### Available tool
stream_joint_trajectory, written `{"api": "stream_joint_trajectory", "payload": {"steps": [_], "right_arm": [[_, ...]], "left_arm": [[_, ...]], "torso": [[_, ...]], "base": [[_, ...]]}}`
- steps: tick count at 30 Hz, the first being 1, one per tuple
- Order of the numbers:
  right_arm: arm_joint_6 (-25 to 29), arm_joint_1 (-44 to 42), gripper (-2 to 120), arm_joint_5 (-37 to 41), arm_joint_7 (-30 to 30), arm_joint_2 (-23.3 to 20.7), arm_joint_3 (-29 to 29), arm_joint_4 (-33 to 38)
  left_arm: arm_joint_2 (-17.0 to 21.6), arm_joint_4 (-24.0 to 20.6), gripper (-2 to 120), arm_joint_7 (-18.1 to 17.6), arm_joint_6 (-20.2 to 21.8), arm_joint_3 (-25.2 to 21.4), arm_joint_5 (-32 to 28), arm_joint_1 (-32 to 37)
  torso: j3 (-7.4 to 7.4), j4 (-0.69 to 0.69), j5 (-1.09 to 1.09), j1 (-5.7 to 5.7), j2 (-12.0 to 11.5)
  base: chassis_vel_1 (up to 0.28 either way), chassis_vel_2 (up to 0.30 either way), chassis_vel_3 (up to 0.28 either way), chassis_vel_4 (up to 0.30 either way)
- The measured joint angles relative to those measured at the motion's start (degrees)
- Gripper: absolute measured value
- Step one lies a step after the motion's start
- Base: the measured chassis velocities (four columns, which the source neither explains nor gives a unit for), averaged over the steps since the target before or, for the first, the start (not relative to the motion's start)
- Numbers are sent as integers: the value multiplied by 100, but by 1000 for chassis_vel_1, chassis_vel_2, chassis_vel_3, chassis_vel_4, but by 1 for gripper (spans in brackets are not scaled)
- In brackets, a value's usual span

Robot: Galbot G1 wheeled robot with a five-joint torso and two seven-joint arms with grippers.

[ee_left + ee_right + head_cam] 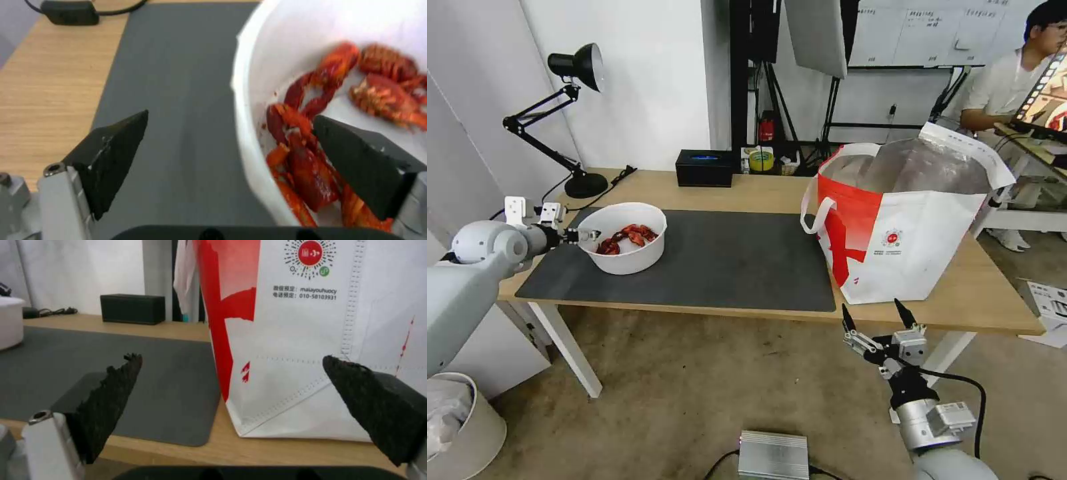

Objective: Pick up the trash from the table and place it into the takeout bag.

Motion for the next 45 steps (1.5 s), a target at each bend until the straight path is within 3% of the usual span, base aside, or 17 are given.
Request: {"api": "stream_joint_trajectory", "payload": {"steps": [16,30,45], "right_arm": [[0,0,100,0,0,0,0,0],[0,0,100,0,0,0,0,0],[0,0,100,0,0,0,0,0]], "left_arm": [[-256,49,100,0,-27,28,3,-36],[-276,9,50,0,-49,62,33,-6],[-209,-424,0,-18,-45,-78,-37,182]], "torso": [[0,0,0,0,0],[0,0,0,0,0],[0,-1,0,0,1]], "base": [[0,0,0,0],[0,0,0,0],[0,0,0,0]]}}
